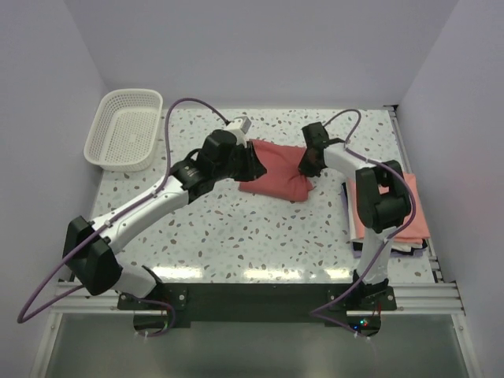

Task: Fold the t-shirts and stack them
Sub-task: Neatly place the folded tshirt to the corner

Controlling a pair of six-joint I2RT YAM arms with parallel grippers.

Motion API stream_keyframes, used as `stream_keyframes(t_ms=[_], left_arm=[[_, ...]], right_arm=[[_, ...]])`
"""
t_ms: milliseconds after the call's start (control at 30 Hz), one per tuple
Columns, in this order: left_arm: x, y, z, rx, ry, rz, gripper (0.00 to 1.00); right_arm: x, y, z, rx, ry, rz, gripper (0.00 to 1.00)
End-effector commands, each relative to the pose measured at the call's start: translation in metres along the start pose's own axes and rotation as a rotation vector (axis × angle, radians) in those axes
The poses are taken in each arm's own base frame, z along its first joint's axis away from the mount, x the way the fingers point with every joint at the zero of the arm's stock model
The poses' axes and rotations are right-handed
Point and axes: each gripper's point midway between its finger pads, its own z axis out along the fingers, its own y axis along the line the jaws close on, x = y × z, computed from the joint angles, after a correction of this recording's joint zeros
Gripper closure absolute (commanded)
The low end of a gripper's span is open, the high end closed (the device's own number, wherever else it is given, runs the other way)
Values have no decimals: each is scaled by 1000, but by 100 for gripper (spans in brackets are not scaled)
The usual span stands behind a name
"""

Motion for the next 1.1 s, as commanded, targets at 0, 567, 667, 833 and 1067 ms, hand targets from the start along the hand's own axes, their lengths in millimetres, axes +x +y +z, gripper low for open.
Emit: stream_keyframes(t_ms=[0, 567, 667, 833, 1067], left_arm=[[8, 20, -16, -68, 21, 39, 73], [-5, 10, -34, -53, 8, 78, 74], [-8, 7, -35, -49, 5, 85, 74], [-9, 4, -31, -36, 13, 84, 74], [-5, 3, -21, -32, 43, 82, 74]], right_arm=[[-39, -30, -4, 151, -49, 82, 100], [-168, -98, -92, 504, -278, 390, 100], [-178, -111, -114, 498, -314, 447, 100], [-189, -132, -142, 490, -342, 506, 100], [-195, -162, -178, 513, -349, 552, 100]])
